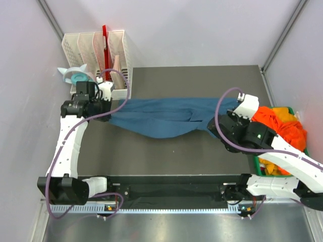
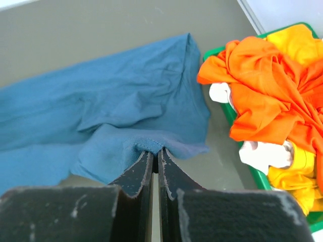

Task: Fold and stack the t-shirts
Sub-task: Fold the tshirt

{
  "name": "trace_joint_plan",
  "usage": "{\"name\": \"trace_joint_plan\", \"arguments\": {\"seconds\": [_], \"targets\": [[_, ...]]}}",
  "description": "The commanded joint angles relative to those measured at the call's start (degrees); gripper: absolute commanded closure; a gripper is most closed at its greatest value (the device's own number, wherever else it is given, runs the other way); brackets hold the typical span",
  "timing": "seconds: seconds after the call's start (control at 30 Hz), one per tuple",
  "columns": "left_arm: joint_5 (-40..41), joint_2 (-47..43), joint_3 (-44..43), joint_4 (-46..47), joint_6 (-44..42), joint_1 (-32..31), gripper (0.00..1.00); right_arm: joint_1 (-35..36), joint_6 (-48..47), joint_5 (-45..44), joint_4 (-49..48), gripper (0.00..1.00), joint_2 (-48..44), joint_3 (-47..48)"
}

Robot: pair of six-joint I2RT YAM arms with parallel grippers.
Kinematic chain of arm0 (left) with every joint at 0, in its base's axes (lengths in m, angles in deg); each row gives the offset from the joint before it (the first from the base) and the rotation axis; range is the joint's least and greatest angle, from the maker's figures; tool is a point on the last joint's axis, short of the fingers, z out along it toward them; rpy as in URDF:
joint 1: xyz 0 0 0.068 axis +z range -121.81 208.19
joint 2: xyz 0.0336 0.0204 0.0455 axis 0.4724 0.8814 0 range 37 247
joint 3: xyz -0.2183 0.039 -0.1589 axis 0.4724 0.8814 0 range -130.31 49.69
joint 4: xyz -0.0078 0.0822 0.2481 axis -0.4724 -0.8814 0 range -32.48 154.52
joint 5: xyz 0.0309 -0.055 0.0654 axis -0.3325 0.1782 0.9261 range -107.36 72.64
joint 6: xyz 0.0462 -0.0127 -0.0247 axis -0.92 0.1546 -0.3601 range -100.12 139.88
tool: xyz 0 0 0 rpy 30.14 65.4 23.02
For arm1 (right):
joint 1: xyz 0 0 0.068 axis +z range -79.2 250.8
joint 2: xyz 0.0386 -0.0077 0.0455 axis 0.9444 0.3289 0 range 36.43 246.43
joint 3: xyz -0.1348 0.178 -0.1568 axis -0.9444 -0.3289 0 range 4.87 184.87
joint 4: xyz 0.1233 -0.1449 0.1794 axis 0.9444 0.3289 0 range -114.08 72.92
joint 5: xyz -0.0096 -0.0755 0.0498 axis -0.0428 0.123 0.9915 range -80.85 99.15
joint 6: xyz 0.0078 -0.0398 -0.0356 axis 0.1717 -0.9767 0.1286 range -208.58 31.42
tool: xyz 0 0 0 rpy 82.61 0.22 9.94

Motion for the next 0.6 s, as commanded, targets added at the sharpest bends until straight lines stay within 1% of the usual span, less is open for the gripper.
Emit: {"name": "trace_joint_plan", "arguments": {"seconds": [0.0, 0.1, 0.27, 0.37, 0.4, 0.43, 0.47, 0.5, 0.53, 0.57], "targets": [[-1.0, -3.0, -2.6, -3.0, -1.3, 0.2, 1.0, 3.3, 7.7, -5.7, 10.1, 1.0, -0.9, 5.8], [-1.1, -4.5, -2.7, -4.8, -2.1, 0.2, 1.0, 5.5, 9.5, -6.0, 12.4, 1.0, -0.7, 7.0], [0.4, -6.3, -0.5, -4.9, -2.6, 0.2, 1.0, 5.9, 10.4, -5.6, 12.1, 1.0, -2.1, 5.3], [0.8, -4.8, 1.1, -2.7, -1.8, 0.2, 1.0, 5.2, 7.5, -6.5, 10.3, 1.0, -0.9, 5.6], [1.6, -4.1, 1.6, -1.8, -1.0, 0.2, 1.0, 4.1, 5.4, -6.5, 6.6, 1.0, -0.5, 5.5], [1.9, -3.4, 1.9, 0.3, -0.9, 0.2, 1.0, 0.8, -1.7, -5.9, 3.3, 1.0, -0.6, 5.1], [2.2, -1.5, 2.4, 1.4, -0.5, 0.2, 1.0, -1.2, -6.1, -5.0, -0.7, 1.0, -0.9, 4.2], [2.5, -0.6, 2.5, 2.3, 0.1, 0.2, 1.0, -3.2, -10.0, -2.6, -9.3, 1.0, -1.9, 1.4], [2.7, 0.6, 2.6, 4.3, 0.2, 0.2, 1.0, -7.5, -17.9, -1.0, -14.0, 1.0, -2.6, -0.2], [2.9, 2.8, 2.6, 5.1, 0.4, 0.2, 1.0, -9.8, -20.8, 1.0, -18.4, 1.0, -3.1, -1.8]]}}
